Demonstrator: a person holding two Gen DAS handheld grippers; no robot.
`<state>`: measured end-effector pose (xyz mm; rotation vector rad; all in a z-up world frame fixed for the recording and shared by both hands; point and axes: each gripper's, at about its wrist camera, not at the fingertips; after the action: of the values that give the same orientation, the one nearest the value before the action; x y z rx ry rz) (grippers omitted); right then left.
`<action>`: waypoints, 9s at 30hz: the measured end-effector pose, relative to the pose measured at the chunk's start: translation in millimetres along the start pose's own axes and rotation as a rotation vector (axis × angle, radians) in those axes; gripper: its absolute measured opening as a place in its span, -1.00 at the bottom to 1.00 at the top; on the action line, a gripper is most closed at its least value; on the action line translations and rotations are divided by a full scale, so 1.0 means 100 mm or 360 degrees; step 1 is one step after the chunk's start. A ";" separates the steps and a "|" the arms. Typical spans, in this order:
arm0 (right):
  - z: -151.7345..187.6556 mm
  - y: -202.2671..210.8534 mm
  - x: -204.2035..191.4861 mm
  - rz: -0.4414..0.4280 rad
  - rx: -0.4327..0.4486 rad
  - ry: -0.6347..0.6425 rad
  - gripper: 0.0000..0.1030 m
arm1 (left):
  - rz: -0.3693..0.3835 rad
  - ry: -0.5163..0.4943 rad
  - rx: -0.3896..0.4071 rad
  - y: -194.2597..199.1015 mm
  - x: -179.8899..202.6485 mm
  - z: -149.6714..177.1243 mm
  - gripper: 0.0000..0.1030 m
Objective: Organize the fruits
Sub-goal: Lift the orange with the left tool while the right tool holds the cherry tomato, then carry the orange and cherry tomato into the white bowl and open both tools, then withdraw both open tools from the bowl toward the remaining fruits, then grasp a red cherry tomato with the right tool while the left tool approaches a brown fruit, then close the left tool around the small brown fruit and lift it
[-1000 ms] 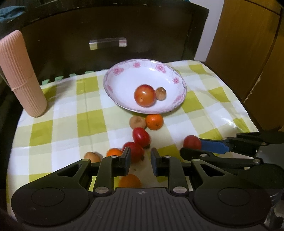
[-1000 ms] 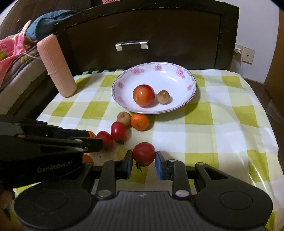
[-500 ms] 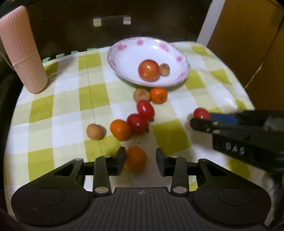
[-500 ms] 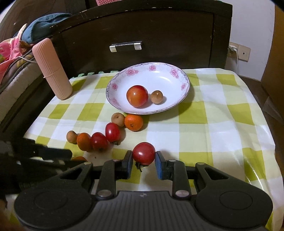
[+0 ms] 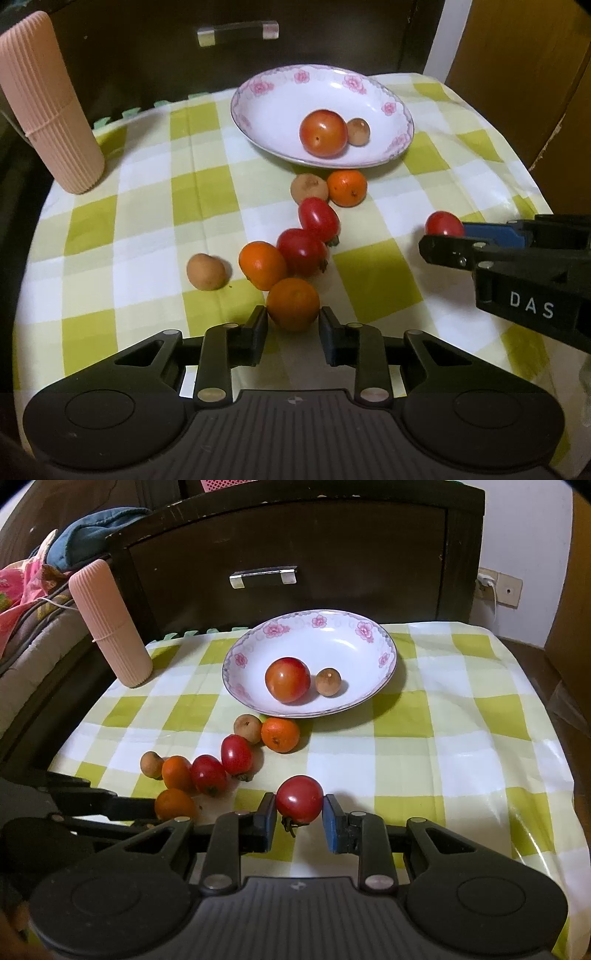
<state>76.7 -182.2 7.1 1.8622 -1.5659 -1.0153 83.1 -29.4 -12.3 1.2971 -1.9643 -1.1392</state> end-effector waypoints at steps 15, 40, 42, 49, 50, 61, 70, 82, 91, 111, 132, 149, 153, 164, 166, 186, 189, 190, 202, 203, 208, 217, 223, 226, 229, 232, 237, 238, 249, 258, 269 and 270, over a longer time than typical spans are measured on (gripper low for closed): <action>0.00 -0.02 0.01 -0.0003 -0.0007 -0.0001 -0.50 | -0.0007 0.0061 0.0029 -0.10 -0.04 -0.06 -0.23; -0.36 -0.06 0.03 -0.0016 0.0102 -0.0017 -0.50 | 0.0050 0.0067 0.0201 0.09 -0.04 -0.49 -0.24; -0.45 -0.08 0.06 -0.0010 0.0123 -0.0029 -0.50 | 0.0046 0.0078 0.0214 0.06 -0.06 -0.57 -0.23; -0.73 -0.31 0.15 -0.0019 0.0144 -0.0071 -0.50 | 0.0015 0.0106 0.0249 -0.13 -0.17 -0.86 -0.23; -0.76 -0.35 0.15 -0.0016 0.0146 -0.0059 -0.50 | 0.0010 0.0112 0.0251 -0.17 -0.18 -0.90 -0.23; -0.86 -0.67 0.22 -0.0014 0.0113 -0.0044 -0.50 | -0.0049 0.0088 0.0229 -0.47 -0.24 -1.11 -0.24; -0.95 -0.75 0.26 -0.0028 0.0118 -0.0057 -0.49 | -0.0065 0.0128 0.0229 -0.50 -0.30 -1.19 -0.14; -1.00 -0.72 0.38 -0.0041 0.0134 -0.0149 -0.38 | -0.0060 0.0161 0.0262 -0.40 -0.30 -1.21 0.09; -1.04 -0.54 0.33 -0.0032 0.0187 -0.0134 -0.37 | -0.0084 0.0109 0.0304 -0.20 -0.26 -1.18 0.19; -0.88 -0.05 0.14 -0.0003 0.0246 -0.0081 -0.37 | -0.0128 0.0061 0.0356 0.24 -0.17 -0.99 0.27; -0.50 0.10 -0.15 -0.0072 0.0159 -0.0055 -0.37 | -0.0231 0.0002 0.0305 0.50 -0.16 -0.51 0.23; -0.24 -0.14 -0.41 -0.0175 -0.0019 0.0070 -0.37 | -0.0156 0.0010 0.0108 0.40 -0.42 -0.12 0.37; -0.18 -0.20 -0.43 -0.0198 -0.0054 0.0112 -0.37 | -0.0224 -0.0103 0.0057 0.41 -0.40 -0.03 0.38; -0.13 -0.42 -0.51 -0.0230 -0.0140 0.0171 -0.37 | -0.0170 -0.0012 0.0037 0.44 -0.56 -0.02 0.42; -0.12 -0.47 -0.54 -0.0231 -0.0151 0.0177 -0.37 | -0.0156 -0.0014 0.0026 0.43 -0.56 -0.02 0.42; -0.17 -0.58 -0.54 -0.0246 -0.0202 0.0178 -0.46 | -0.0109 -0.0049 0.0019 0.28 -0.53 -0.05 0.45; -0.15 -0.47 -0.49 -0.0223 -0.0208 0.0192 -0.46 | -0.0079 -0.0034 0.0032 0.19 -0.53 -0.07 0.42; -0.14 -0.43 -0.48 -0.0216 -0.0210 0.0201 -0.46 | -0.0069 -0.0024 0.0027 0.16 -0.53 -0.08 0.41; -0.02 -0.28 -0.29 -0.0215 -0.0233 0.0141 -0.46 | -0.0046 0.0057 0.0010 -0.16 -0.53 -0.10 0.11; -0.01 -0.29 -0.28 -0.0215 -0.0234 0.0136 -0.46 | -0.0050 0.0057 0.0003 -0.19 -0.53 -0.09 0.04; -0.01 -0.31 -0.22 -0.0206 -0.0232 0.0109 -0.46 | -0.0093 0.0028 0.0035 -0.20 -0.50 -0.11 -0.25; 0.03 -0.32 -0.21 -0.0164 -0.0230 0.0116 -0.46 | -0.0037 -0.0031 0.0009 -0.10 -0.40 -0.01 -0.37; 0.13 -0.17 -0.19 -0.0134 -0.0200 0.0139 -0.46 | 0.0036 -0.0087 0.0023 0.04 -0.20 0.11 -0.36; 0.22 -0.11 -0.14 -0.0109 -0.0210 0.0137 -0.46 | 0.0060 -0.0103 -0.0012 0.04 -0.09 0.21 -0.36; 0.31 -0.08 -0.09 -0.0073 -0.0212 0.0153 -0.46 | 0.0043 -0.0163 -0.0011 0.05 0.02 0.27 -0.36; 0.37 -0.06 -0.06 -0.0084 -0.0212 0.0156 -0.46 | 0.0071 -0.0153 -0.0013 0.05 0.05 0.30 -0.31; 0.37 -0.06 -0.04 -0.0092 -0.0213 0.0160 -0.44 | 0.0053 -0.0134 0.0000 0.10 0.04 0.33 -0.07; 0.36 -0.06 -0.04 -0.0094 -0.0218 0.0162 -0.44 | 0.0046 -0.0133 0.0002 0.10 0.04 0.33 -0.05; 0.36 -0.04 -0.06 -0.0133 -0.0217 0.0208 -0.15 | 0.0036 -0.0132 0.0005 0.12 0.06 0.35 0.22; 0.36 -0.11 -0.15 -0.0113 -0.0206 0.0282 -0.26 | 0.0052 -0.0125 -0.0026 0.08 0.06 0.36 -0.22; 0.35 -0.12 -0.16 -0.0083 -0.0219 0.0280 -0.46 | 0.0076 -0.0100 -0.0040 0.07 0.07 0.32 -0.40; 0.36 -0.12 -0.16 -0.0082 -0.0219 0.0276 -0.46 | 0.0073 -0.0105 -0.0040 0.07 0.07 0.32 -0.40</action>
<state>54.5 -161.3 -19.7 1.8505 -1.3211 -0.9320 51.7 -23.3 -22.8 1.2102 -2.0100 -1.1947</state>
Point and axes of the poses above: each gripper's, at about its wrist camera, not at the fingertips, and y roughly against the way its jaws point, x to its right, z to its underside, and after that the axes turned 8 degrees about -y, right-handed
